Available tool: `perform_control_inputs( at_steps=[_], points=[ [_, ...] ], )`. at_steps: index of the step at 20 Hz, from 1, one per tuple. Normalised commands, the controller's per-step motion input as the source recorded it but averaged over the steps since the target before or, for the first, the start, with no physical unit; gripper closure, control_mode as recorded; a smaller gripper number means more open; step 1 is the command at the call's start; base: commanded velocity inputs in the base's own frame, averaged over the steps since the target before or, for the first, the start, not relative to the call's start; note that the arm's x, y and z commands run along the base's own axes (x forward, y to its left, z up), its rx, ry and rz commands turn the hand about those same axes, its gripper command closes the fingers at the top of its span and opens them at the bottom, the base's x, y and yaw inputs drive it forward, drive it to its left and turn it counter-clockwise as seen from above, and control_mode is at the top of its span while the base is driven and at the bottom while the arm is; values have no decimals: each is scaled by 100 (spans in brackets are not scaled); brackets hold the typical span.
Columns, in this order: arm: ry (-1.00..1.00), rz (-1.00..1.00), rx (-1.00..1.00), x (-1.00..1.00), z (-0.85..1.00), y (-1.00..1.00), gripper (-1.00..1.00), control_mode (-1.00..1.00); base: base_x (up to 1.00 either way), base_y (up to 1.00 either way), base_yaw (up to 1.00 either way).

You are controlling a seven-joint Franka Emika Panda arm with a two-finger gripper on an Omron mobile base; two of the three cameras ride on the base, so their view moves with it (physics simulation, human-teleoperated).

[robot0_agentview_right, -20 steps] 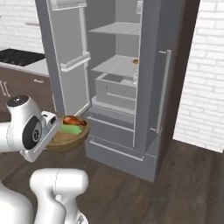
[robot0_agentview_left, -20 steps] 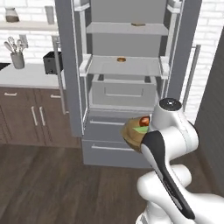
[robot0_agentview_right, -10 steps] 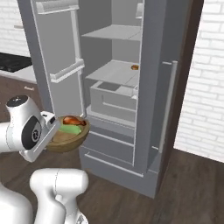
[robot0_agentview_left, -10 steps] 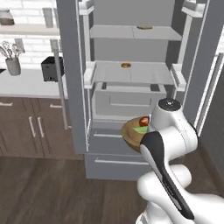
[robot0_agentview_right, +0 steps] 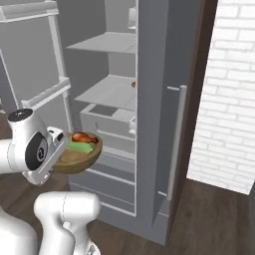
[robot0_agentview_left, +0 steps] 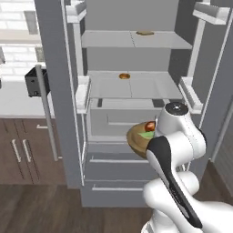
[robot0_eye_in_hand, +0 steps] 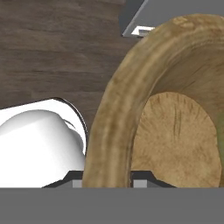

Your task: Pick the chicken drumstick and corn from their plates and place them in the bowl. Then put the bowl in the fridge.

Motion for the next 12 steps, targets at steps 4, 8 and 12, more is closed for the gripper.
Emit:
perform_control_inputs(
  at_steps=[4,8,12],
  points=[
    [0,0,0,0,0,0,100,100,57,44,-19],
    [0,0,0,0,0,0,100,100,37,27,-21],
    [0,0,0,0,0,0,100,100,43,6,-19]
  ],
)
